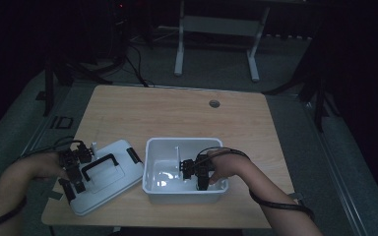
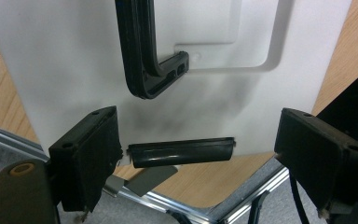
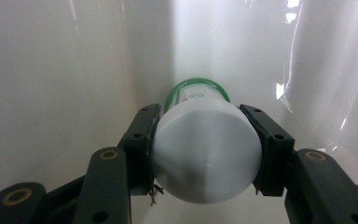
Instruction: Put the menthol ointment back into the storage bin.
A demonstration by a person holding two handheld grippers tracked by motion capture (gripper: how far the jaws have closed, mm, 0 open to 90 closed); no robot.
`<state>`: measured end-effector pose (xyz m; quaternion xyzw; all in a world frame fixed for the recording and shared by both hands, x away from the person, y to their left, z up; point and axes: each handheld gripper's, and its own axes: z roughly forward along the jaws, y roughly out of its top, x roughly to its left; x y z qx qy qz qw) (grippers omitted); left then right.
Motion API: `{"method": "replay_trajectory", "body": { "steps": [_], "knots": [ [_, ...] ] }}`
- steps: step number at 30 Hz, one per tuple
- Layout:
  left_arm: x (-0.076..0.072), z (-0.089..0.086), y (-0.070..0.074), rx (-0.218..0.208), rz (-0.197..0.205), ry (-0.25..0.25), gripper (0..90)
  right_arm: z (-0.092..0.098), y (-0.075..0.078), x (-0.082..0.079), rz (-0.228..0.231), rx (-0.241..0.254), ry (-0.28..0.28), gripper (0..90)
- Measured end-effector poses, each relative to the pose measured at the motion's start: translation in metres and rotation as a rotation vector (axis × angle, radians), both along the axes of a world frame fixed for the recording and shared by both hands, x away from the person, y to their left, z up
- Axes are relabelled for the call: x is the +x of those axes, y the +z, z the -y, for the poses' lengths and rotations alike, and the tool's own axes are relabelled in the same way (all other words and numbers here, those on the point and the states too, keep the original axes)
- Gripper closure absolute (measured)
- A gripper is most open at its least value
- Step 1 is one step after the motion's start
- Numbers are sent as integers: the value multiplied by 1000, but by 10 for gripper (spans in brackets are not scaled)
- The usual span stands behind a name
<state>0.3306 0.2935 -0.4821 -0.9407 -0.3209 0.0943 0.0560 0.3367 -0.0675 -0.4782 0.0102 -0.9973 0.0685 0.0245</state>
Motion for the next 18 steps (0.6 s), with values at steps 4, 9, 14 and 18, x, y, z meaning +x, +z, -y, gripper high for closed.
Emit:
{"method": "replay_trajectory", "body": {
  "steps": [4,9,14,18],
  "knots": [
    [0,0,-1,1,-3,-3,139,0,-3,1,-3,-9,0,501],
    [1,2,-1,5,-2,-8,139,-2,-11,0,-1,-27,1,501],
    [1,2,0,9,0,-12,139,-3,-15,1,-1,-50,-3,501],
    [1,3,0,3,2,-12,139,-4,-18,1,2,-85,4,501]
  ]
}}
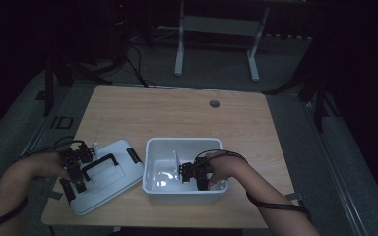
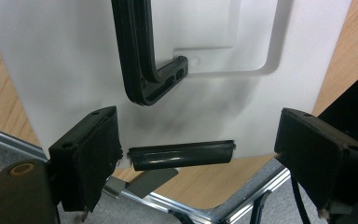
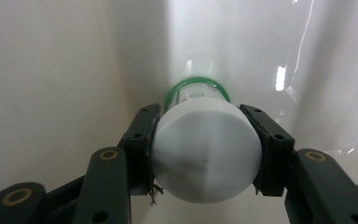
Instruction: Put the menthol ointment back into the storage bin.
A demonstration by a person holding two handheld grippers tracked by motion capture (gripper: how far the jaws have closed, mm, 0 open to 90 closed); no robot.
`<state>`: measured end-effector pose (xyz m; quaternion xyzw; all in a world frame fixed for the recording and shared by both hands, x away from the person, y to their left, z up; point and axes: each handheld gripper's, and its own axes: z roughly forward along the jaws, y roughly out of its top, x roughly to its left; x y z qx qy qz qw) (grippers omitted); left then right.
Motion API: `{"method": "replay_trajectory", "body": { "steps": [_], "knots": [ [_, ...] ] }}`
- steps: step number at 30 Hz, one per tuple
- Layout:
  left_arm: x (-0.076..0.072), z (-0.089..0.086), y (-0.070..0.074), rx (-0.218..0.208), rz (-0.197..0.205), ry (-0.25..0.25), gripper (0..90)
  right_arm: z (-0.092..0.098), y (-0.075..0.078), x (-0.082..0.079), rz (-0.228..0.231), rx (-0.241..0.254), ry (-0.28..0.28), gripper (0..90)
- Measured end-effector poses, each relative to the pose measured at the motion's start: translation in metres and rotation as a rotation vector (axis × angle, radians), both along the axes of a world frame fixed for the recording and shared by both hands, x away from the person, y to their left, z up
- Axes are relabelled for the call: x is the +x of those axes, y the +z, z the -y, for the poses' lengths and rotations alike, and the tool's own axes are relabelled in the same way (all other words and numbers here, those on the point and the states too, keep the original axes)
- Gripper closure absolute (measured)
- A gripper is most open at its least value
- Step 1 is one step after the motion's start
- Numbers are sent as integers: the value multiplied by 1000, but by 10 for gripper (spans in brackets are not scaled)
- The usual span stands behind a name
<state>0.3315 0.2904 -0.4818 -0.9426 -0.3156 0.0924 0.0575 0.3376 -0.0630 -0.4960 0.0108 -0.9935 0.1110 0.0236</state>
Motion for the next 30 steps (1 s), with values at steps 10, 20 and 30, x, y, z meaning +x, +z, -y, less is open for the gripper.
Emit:
{"method": "replay_trajectory", "body": {
  "steps": [10,20,30],
  "knots": [
    [-1,0,0,-1,3,-2,139,-1,1,2,-21,1,-23,469],
    [-1,-1,2,1,3,-1,139,0,15,1,-21,34,-28,394],
    [-1,1,2,-1,8,1,139,10,47,2,13,95,-46,334]
  ]
}}
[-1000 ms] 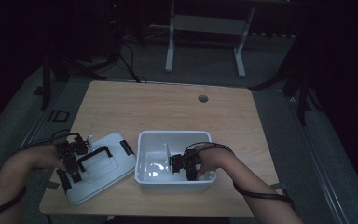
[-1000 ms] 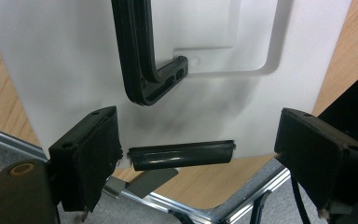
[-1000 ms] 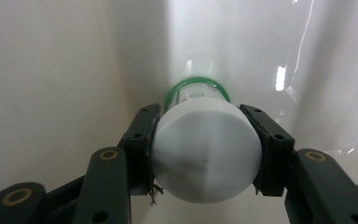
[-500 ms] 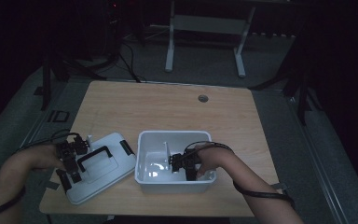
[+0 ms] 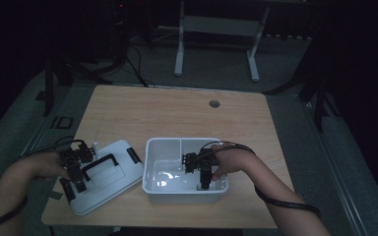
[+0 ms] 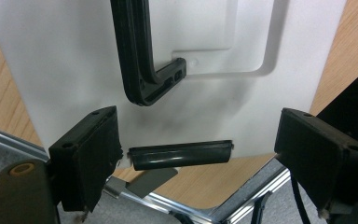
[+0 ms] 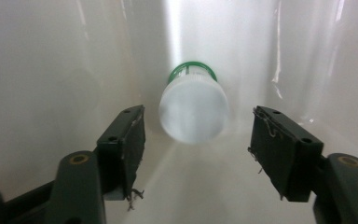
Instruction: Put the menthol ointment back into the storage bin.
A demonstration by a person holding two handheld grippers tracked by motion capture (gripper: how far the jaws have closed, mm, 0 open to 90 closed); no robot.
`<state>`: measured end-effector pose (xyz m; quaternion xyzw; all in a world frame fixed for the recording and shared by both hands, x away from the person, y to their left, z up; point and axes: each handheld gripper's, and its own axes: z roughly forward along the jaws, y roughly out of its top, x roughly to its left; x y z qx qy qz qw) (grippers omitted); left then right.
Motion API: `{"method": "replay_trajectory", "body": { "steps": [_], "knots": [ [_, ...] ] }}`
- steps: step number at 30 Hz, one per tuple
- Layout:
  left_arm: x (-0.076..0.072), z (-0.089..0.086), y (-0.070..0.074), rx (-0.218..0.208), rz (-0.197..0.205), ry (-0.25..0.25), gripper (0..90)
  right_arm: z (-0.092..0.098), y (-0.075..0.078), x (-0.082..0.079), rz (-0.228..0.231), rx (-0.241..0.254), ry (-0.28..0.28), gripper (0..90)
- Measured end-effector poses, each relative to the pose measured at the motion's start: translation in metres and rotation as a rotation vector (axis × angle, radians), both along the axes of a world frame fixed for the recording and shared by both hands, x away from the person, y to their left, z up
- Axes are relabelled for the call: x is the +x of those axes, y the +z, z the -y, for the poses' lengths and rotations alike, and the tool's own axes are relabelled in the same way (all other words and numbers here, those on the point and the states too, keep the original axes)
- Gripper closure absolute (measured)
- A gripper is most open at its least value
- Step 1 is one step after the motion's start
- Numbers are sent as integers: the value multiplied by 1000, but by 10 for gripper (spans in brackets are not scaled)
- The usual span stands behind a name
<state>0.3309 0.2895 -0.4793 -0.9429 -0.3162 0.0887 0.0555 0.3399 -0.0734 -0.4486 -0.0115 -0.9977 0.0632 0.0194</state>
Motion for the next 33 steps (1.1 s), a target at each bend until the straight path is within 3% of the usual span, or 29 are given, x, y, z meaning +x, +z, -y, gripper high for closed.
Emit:
{"method": "replay_trajectory", "body": {
  "steps": [2,11,16,21,31,33],
  "knots": [
    [0,0,1,4,1,-4,139,5,15,0,16,32,-16,303],
    [-1,-2,1,6,0,-1,139,21,41,-1,48,109,-21,246],
    [-2,-2,0,4,3,6,139,37,54,-2,30,149,-23,170],
    [-1,-2,1,8,3,7,139,51,60,-3,64,163,-2,144],
    [-1,-4,1,-2,-1,25,139,94,63,1,114,195,-58,141],
    [0,-3,0,15,-12,23,139,102,60,2,124,195,-69,141]
  ]
}}
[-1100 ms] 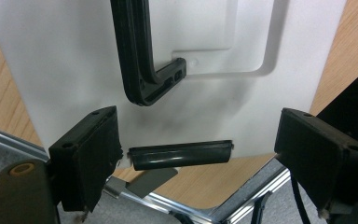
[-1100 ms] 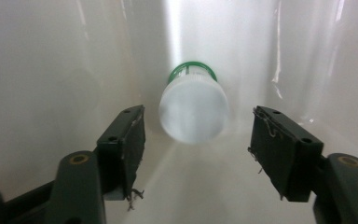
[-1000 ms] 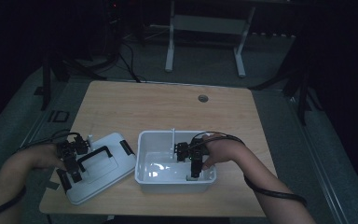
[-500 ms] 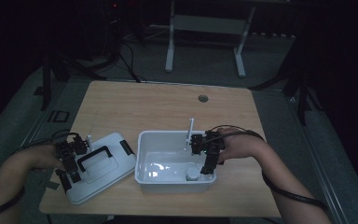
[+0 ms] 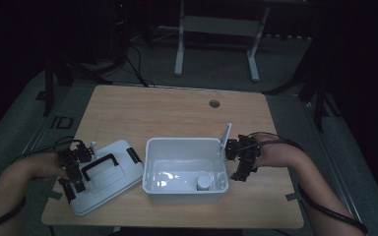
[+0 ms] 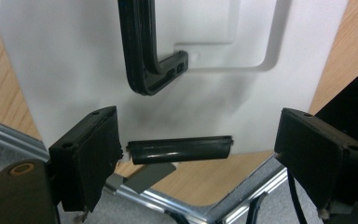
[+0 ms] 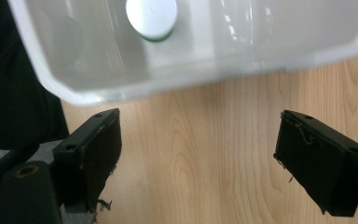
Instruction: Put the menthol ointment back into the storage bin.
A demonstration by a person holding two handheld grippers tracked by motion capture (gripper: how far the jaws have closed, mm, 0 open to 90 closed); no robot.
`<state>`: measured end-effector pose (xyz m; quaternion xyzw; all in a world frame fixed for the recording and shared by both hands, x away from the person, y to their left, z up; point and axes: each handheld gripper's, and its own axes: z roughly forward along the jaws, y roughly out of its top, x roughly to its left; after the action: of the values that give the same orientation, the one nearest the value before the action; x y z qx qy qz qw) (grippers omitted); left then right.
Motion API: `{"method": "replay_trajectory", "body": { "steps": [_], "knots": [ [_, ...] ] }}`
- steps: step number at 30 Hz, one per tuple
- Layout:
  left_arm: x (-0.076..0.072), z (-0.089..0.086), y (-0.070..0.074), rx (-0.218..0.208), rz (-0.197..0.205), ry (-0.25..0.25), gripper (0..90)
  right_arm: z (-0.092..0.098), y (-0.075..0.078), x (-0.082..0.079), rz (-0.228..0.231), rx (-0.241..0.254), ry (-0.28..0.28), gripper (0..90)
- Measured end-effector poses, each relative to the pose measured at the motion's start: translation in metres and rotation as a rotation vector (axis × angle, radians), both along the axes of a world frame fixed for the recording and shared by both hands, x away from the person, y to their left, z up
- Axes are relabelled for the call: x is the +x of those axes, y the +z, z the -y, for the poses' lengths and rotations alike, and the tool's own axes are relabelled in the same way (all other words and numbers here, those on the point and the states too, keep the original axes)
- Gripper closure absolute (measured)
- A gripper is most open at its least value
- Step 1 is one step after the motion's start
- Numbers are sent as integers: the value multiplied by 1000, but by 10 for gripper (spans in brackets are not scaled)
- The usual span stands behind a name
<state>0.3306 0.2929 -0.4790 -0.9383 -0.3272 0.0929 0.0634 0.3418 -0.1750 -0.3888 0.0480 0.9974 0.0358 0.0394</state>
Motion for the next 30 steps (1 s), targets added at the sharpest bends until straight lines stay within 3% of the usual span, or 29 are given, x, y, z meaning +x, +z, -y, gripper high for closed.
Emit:
{"method": "replay_trajectory", "body": {
  "steps": [4,9,14,15,20,21,24,27,30],
  "knots": [
    [2,0,0,-16,1,15,139,14,-8,1,-7,6,-27,141],
    [2,2,-1,-38,55,-2,149,35,-18,5,-13,10,-82,142],
    [3,3,-3,-50,71,7,163,49,-28,7,-21,6,-128,143],
    [4,3,-4,-29,82,-4,218,54,-34,8,-31,-6,-140,143],
    [7,5,-6,-19,97,-32,343,62,-44,10,-42,-20,-169,143],
    [9,7,-6,-28,107,-34,460,65,-47,11,-45,-21,-182,144],
    [10,9,-8,-17,115,-38,566,67,-51,11,-47,-26,-193,145],
    [14,12,-13,22,101,-40,601,71,-57,11,-52,-36,-201,145],
    [15,13,-12,9,97,-27,685,73,-60,11,-53,-39,-209,145]
  ]
}}
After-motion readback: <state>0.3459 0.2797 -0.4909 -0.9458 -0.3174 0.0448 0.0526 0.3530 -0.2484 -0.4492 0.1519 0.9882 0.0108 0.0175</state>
